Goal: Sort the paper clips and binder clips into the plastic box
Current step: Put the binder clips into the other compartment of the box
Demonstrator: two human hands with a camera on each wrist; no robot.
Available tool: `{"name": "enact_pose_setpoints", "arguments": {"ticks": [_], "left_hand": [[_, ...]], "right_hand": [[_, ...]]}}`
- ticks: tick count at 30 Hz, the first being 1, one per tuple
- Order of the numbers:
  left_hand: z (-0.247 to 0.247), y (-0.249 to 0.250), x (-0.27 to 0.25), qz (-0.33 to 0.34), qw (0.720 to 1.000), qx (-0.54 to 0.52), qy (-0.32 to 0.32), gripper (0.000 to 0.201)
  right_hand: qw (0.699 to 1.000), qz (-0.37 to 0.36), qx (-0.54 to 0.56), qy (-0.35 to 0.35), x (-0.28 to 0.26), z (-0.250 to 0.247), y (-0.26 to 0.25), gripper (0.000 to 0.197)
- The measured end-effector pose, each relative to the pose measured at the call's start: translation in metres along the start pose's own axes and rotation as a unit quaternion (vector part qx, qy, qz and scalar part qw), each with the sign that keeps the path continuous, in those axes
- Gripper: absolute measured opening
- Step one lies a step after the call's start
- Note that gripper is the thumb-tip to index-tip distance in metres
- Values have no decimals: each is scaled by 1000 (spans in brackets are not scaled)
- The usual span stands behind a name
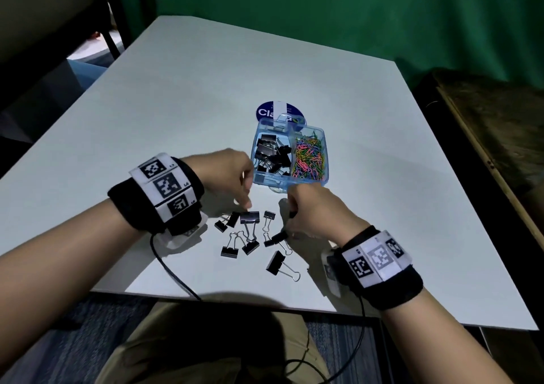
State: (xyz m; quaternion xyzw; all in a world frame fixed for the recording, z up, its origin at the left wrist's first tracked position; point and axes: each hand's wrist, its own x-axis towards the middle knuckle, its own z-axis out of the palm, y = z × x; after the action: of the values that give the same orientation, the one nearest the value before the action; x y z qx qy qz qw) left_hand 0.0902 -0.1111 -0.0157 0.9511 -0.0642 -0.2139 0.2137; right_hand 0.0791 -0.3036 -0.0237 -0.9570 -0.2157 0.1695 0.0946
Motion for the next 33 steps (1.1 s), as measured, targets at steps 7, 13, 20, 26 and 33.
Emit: {"name": "enact_pose_setpoints", "arguments": {"ticks": [7, 13, 20, 26, 33], "left_hand": [[30, 3, -4, 106, 987, 91, -81, 51], [33, 0, -2, 151, 977, 121, -90, 44], [33, -6, 9, 132, 983, 112, -54, 35], [19, -13, 9, 96, 992, 58, -58, 29], [-32, 2, 23, 88, 984, -79, 135, 21]], "right_hand": [[929, 14, 309, 203, 32, -41, -1, 17], [973, -64, 181, 132, 23, -27, 3, 13], [991, -108, 51, -63, 18, 12, -4, 38], [993, -103, 4, -56, 22, 13, -3, 21], [995, -81, -8, -49, 20, 12, 3, 29]]}}
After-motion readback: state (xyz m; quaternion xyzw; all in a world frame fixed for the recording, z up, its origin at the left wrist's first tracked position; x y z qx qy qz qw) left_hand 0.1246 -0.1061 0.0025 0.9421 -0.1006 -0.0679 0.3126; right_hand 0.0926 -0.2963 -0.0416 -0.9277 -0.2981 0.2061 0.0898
